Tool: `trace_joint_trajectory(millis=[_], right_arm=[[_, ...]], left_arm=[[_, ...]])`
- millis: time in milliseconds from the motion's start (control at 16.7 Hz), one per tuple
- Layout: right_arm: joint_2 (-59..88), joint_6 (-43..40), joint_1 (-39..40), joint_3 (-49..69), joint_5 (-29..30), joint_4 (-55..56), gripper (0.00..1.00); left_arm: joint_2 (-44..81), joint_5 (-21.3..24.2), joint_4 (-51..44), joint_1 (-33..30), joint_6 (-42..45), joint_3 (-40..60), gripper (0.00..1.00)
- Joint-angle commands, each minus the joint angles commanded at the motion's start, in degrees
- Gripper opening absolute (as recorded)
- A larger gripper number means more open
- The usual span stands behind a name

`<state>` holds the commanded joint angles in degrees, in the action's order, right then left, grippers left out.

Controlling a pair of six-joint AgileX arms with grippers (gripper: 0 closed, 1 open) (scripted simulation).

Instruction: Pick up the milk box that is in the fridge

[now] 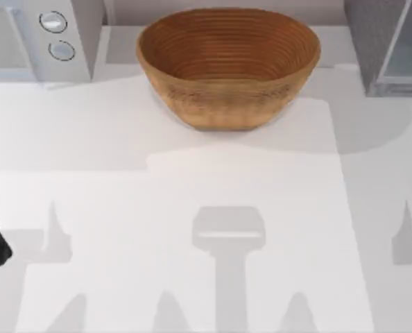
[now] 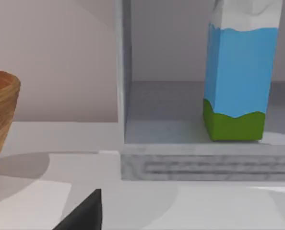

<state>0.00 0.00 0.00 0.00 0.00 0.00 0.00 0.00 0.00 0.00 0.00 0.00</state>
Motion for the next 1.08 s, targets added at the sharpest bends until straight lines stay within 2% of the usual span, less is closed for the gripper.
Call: trace_joint_trajectory(millis=[240,420,660,1080], right_arm=[[1.71,0.03,-0.69,0.34,-0.72,1.76,1.00],[8.36,0.11,-3.30,1.55,-3.24,8.75,1.00],[23.67,0.26,-8.50,3.47,-7.97,23.34,1.00],[60.88,0.60,-18.12,5.68,-17.12,53.84,1.00]], left_arm=[[0.00,0.00,0.00,0.00,0.00,0.00,1.00],[0.00,0.00,0.00,0.00,0.00,0.00,1.00],[0.00,0.00,0.00,0.00,0.00,0.00,1.00],[0.00,0.00,0.00,0.00,0.00,0.00,1.00]])
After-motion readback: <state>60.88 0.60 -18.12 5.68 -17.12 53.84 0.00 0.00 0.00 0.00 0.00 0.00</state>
